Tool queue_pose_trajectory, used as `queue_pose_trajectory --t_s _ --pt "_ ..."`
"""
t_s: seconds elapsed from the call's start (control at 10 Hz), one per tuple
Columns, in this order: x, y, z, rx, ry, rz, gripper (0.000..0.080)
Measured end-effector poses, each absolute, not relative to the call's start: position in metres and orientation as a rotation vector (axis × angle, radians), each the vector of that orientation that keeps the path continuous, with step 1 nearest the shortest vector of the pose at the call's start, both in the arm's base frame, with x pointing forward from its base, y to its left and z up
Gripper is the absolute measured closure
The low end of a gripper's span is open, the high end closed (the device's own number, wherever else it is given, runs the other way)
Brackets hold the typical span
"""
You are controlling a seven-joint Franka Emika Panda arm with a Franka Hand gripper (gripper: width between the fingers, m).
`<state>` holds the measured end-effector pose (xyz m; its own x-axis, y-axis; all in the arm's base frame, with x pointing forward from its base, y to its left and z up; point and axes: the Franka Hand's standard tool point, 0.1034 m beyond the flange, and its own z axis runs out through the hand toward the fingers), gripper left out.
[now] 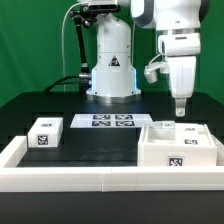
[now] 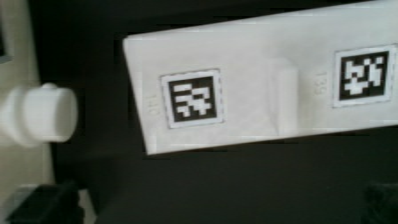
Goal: Assemble cabinet
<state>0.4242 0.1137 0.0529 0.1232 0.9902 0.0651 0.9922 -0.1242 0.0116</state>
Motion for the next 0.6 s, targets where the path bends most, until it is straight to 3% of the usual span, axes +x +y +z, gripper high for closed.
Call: queue_pose_trajectory --t_s 0.6 --pt "0.410 0.107 0.022 -2.317 -2.003 -0.064 0.0003"
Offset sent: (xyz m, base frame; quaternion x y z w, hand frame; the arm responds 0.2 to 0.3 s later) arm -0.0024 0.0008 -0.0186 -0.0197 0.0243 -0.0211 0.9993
